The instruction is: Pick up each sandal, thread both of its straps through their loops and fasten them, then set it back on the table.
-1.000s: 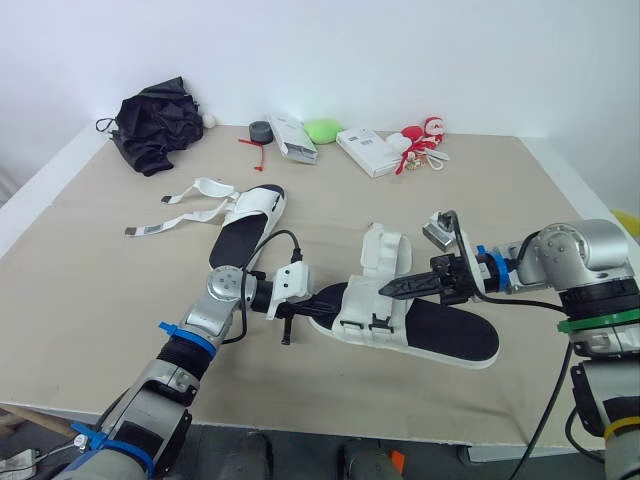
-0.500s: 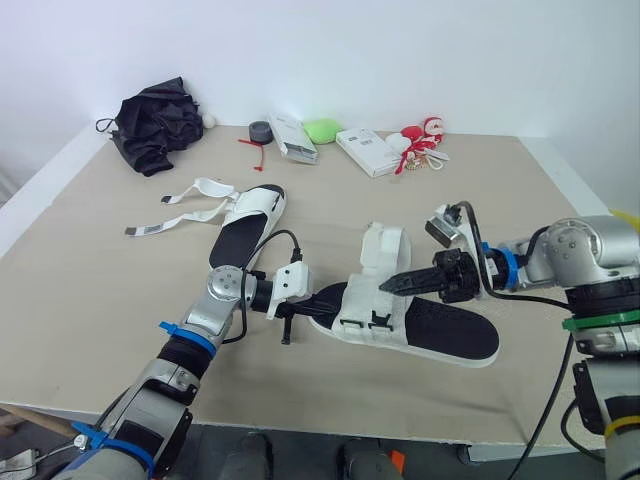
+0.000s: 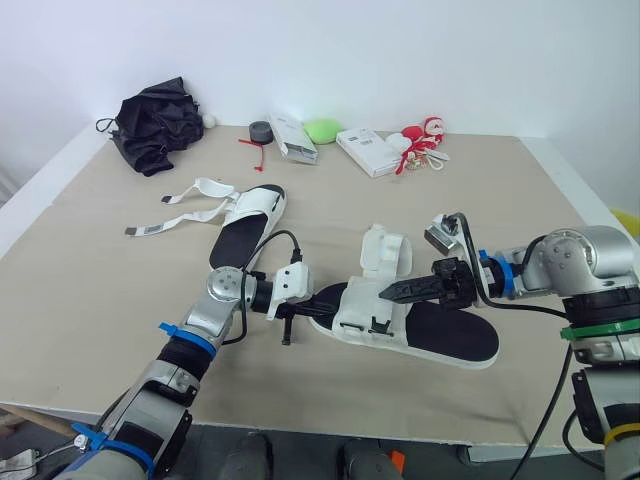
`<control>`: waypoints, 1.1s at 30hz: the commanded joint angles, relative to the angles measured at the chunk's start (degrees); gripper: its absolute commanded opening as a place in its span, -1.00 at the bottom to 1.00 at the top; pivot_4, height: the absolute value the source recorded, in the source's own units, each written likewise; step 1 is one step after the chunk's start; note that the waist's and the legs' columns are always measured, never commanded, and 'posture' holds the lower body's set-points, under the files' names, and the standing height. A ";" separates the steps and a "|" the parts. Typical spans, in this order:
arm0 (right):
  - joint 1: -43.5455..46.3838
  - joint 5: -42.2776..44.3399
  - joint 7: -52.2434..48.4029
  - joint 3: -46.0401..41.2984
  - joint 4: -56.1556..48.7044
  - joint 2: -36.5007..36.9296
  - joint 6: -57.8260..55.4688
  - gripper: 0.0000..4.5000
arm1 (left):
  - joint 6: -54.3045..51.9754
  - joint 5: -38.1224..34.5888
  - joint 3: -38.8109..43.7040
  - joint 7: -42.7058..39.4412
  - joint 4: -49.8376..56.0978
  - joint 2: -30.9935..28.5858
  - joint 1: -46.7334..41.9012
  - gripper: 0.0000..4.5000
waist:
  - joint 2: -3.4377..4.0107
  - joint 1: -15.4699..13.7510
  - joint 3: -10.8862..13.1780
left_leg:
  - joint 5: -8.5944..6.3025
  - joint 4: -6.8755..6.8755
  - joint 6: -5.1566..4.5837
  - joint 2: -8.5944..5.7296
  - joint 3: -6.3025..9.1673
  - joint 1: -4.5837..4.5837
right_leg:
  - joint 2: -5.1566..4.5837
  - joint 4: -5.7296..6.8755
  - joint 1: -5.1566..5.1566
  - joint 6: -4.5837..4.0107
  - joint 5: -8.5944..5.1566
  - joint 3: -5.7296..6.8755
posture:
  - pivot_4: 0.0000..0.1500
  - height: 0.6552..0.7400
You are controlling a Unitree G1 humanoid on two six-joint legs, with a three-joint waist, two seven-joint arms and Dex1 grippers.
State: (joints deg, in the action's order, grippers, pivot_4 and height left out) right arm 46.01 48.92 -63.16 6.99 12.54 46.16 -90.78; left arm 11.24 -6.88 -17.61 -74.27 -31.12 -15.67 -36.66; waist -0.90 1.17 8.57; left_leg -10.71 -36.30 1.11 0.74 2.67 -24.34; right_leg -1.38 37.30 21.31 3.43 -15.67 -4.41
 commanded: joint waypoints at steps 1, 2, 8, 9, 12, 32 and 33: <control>-0.16 -0.44 -0.43 1.11 -1.73 0.87 0.95 -0.99 | -2.39 3.98 -3.11 -0.05 -3.92 -1.10 2.64 -1.00 | 0.00 0.00 0.00 | 0.00 0.00 0.00 0.00 0.00 0.00 | 0.00 0.00 0.00 0.00 0.00 0.00 | 1.00 0.95; -0.45 -0.73 -0.54 1.50 -1.99 1.16 1.46 -0.99 | -2.44 3.96 -3.11 -0.05 -3.85 -1.10 2.64 -1.00 | 0.00 0.00 0.00 | 0.00 0.00 0.00 0.00 0.00 0.00 | 0.00 0.00 0.00 0.00 0.00 0.00 | 1.00 0.95; -0.90 -1.33 -1.97 2.47 -3.00 3.11 2.95 -0.99 | -2.48 3.94 -3.15 -0.08 -3.89 -1.05 2.67 -1.00 | 0.01 0.00 0.01 | 0.00 0.00 0.00 0.00 -0.01 0.00 | 0.00 0.00 0.01 0.04 -0.03 0.00 | 1.00 0.95; -0.99 -1.47 -2.08 2.61 -3.13 3.40 3.23 -0.99 | -2.46 3.95 -3.16 -0.08 -3.93 -1.04 2.67 -1.00 | 0.00 0.00 0.01 | 0.00 0.00 0.00 0.00 0.00 0.00 | 0.00 0.00 0.01 0.04 -0.03 0.00 | 1.00 0.95; -1.01 -1.71 -2.70 2.87 -3.22 4.15 3.85 -0.99 | -2.43 3.92 -3.13 -0.06 -4.11 -0.95 2.51 -1.00 | 0.00 0.02 0.01 | 0.00 0.00 0.00 0.01 -0.02 0.00 | 0.00 -0.01 0.02 0.09 -0.06 0.00 | 1.00 0.95; 0.43 2.61 -1.21 -3.16 -0.98 0.48 -1.72 -0.99 | -2.19 3.91 -3.13 -0.11 -5.41 -0.29 1.74 -1.00 | 0.05 -0.03 0.04 | 0.00 0.00 0.00 0.00 0.03 -0.02 | -0.01 -0.01 0.02 -0.01 -0.01 0.01 | 1.00 0.95; -0.49 2.92 -0.88 -2.98 -1.77 0.59 -1.72 -0.99 | -2.16 3.91 -3.14 -0.09 -5.53 -0.21 1.69 -1.00 | 0.06 -0.03 0.03 | 0.00 0.00 0.00 -0.01 0.03 -0.03 | -0.01 -0.01 0.02 -0.02 -0.01 0.01 | 1.00 0.95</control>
State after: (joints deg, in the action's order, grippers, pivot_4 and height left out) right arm 46.06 49.71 -64.44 4.94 13.81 45.86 -92.19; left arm 11.17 -6.99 -17.59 -74.49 -32.09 -15.45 -37.31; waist -0.84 1.14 8.61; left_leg -10.71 -36.30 1.11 0.73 2.69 -24.36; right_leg -1.40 37.29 21.33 3.44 -15.69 -4.42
